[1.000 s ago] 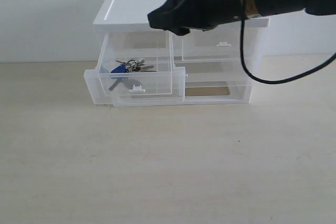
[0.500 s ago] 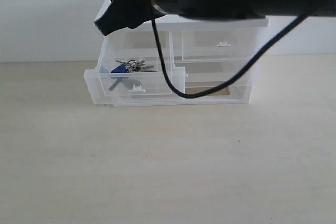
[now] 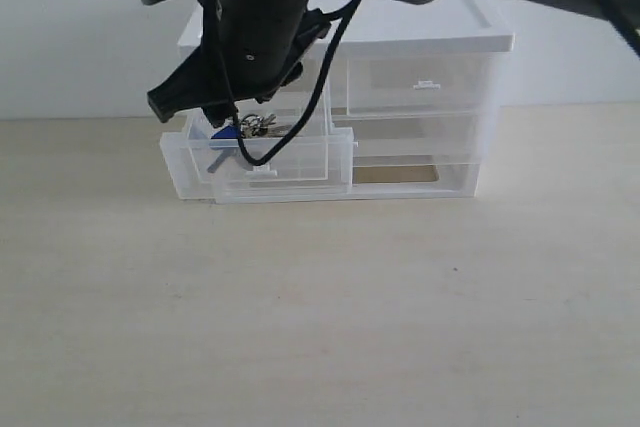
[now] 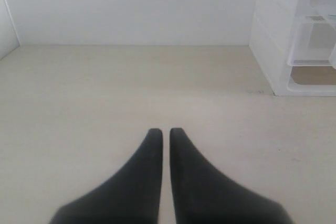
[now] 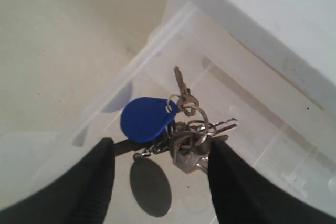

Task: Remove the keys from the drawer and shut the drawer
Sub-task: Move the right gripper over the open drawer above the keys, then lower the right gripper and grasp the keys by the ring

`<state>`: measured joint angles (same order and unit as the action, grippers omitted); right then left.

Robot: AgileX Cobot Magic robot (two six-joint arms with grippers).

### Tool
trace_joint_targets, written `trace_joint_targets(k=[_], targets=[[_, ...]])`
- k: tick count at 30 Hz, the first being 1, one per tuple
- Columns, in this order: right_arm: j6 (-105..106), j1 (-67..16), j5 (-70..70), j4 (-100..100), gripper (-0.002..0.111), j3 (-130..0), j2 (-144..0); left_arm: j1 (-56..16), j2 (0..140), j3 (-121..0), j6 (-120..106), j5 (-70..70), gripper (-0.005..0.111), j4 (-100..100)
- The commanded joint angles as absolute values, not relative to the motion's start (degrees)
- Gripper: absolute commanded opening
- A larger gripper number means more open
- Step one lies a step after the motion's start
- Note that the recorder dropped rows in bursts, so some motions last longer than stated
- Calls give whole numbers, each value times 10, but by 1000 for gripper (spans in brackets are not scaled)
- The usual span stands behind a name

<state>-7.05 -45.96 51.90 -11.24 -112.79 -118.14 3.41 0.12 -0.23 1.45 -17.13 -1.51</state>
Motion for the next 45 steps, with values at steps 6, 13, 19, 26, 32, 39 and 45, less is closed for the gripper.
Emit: trace_joint_targets(k=[6, 13, 19, 26, 32, 39, 45], targets=[[-44, -428, 512, -69, 49, -1134, -1211, 36, 0, 0, 22, -172, 4, -16], [-28, -428, 499, -55, 49, -1134, -1228, 36, 0, 0, 22, -172, 4, -16], [-30, -412, 510, -72, 49, -1134, -1230, 36, 0, 0, 22, -172, 4, -16], [-22, -392, 518, -28, 49, -1134, -1237, 36, 0, 0, 22, -172, 4, -16], [31, -393, 505, 31, 49, -1134, -1241, 36, 0, 0, 22, -172, 4, -16], [51, -393, 505, 21, 29, -1134, -1241, 36, 0, 0, 22, -172, 4, -16], [72, -393, 494, -4, 0, -1134, -1241, 36, 0, 0, 22, -172, 4, -16]])
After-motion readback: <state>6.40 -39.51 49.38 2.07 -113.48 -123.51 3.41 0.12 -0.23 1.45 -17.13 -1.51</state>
